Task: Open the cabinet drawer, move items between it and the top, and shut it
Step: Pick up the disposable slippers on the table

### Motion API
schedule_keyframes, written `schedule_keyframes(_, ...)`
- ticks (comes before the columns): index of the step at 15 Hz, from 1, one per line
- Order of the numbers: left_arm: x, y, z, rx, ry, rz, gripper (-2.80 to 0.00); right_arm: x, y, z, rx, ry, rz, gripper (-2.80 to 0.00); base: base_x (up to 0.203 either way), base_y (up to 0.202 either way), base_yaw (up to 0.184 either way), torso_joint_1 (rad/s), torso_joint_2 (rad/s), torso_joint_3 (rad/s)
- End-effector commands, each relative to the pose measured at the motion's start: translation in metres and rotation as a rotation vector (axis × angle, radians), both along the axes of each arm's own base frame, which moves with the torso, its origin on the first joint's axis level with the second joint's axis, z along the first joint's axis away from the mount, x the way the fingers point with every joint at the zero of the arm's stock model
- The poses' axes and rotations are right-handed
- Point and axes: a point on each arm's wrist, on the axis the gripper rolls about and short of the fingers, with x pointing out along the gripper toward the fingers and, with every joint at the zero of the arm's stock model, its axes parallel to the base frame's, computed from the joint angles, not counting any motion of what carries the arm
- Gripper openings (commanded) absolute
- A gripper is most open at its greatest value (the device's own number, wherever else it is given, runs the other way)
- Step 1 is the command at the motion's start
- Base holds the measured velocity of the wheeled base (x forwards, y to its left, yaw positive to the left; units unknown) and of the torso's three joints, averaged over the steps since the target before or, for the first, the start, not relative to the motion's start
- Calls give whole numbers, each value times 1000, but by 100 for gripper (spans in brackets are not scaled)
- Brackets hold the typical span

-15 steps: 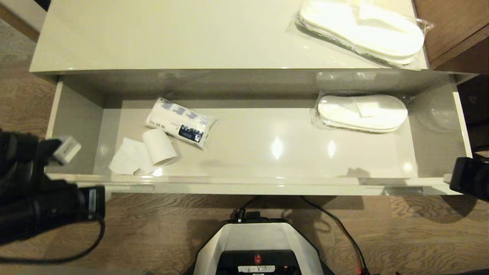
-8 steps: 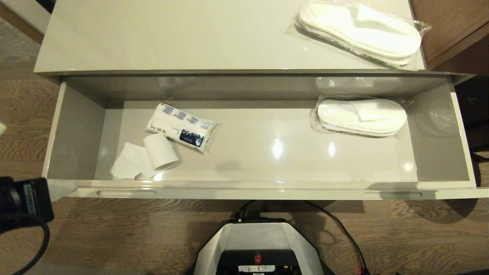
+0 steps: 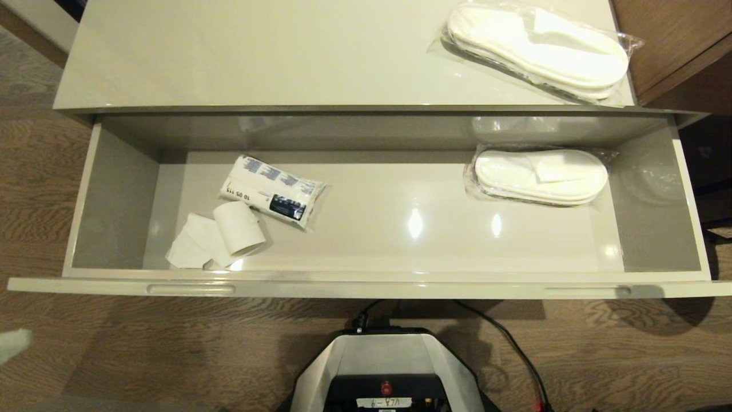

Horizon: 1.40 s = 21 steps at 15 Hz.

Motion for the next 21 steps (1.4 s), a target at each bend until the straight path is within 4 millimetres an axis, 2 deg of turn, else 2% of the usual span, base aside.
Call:
schedule_keyframes(1,-35,3,-25,6,-33,18,-280,-17,-4,-5,1,-38,5,-280,0,0,0,0,0,0)
schedule_keyframes(5,-37,3,-27,12,-23,20,-280,-18,-4,-6,-3,-32,6,-280,0,0,0,0,0,0)
schedule_keyframes(6,-44,4,-32,22,-4,22,-280,-25,-6,-10,-14,-25,9,-280,0,0,0,0,0,0)
schedule_keyframes(9,-93,5,-56,66,-67,31,-280,-69,-16,-22,-40,-77,27,-280,0,0,0,0,0,0)
schedule_keyframes(11,-112,1,-74,120,-24,41,-280,-83,-18,-34,-60,-38,21,-280,0,0,0,0,0,0)
schedule_keyframes(15,-122,0,-77,112,-4,23,-280,-109,-15,-48,-74,-19,33,-280,0,0,0,0,0,0)
schedule_keyframes(18,-135,3,-80,136,-15,25,-280,-126,-3,-67,-70,35,83,-280,0,0,0,0,0,0)
schedule_keyframes(21,-136,4,-95,169,1,-5,-280,-128,-2,-79,-80,41,115,-280,0,0,0,0,0,0)
